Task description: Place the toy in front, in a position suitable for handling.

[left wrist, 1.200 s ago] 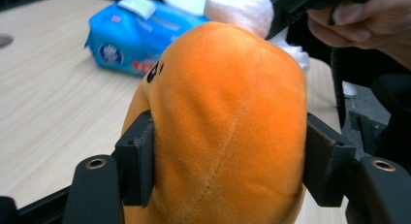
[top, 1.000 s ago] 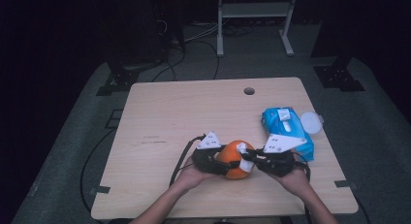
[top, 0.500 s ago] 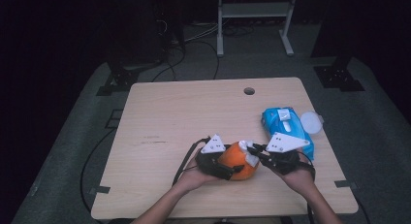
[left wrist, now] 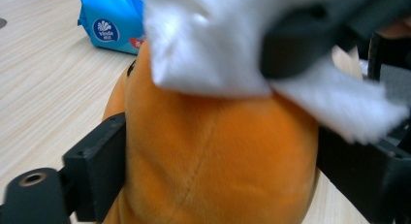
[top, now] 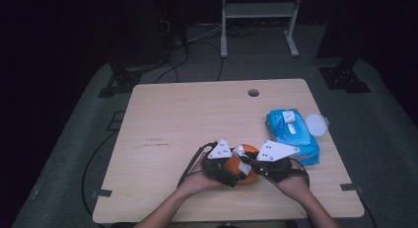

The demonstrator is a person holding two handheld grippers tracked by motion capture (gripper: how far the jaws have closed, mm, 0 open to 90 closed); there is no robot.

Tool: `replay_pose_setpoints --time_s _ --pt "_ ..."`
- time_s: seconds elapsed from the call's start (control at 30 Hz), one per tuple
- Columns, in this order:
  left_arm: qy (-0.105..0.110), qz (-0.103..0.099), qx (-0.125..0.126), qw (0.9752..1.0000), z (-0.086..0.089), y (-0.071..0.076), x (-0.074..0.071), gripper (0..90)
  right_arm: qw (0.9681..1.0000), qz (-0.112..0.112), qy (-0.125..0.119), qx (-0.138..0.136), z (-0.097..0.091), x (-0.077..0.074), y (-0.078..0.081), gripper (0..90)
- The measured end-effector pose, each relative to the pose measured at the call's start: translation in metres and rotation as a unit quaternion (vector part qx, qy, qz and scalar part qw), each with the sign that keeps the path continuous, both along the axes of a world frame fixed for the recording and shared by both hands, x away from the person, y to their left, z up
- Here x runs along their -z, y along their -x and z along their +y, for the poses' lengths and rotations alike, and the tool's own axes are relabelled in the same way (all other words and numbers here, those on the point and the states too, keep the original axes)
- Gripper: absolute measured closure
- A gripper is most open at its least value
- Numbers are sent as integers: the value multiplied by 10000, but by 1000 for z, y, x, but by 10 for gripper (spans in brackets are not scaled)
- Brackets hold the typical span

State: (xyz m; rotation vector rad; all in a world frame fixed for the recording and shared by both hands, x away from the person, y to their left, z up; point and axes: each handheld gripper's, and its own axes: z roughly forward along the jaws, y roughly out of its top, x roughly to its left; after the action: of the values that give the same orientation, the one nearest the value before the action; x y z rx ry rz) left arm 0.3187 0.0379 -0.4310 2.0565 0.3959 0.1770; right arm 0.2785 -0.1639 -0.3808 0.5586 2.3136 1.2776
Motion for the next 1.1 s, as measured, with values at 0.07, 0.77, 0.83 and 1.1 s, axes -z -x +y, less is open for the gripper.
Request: replay_pose_setpoints --time_s 0.07,0.77,0.83,1.1 --pt "23 -22 13 10000 3 -1 0 171 9999 -63 5 116 -5 -1 -2 829" --pt "-300 -696 442 9961 -4 14 2 210 9991 255 -129 299 -28 1 -13 832" --pt "-289 -674 431 9964 -3 12 2 207 9986 290 -116 426 -36 3 -15 832" --pt "68 -189 108 9997 5 -1 3 211 9974 453 -250 494 -49 6 -15 833"
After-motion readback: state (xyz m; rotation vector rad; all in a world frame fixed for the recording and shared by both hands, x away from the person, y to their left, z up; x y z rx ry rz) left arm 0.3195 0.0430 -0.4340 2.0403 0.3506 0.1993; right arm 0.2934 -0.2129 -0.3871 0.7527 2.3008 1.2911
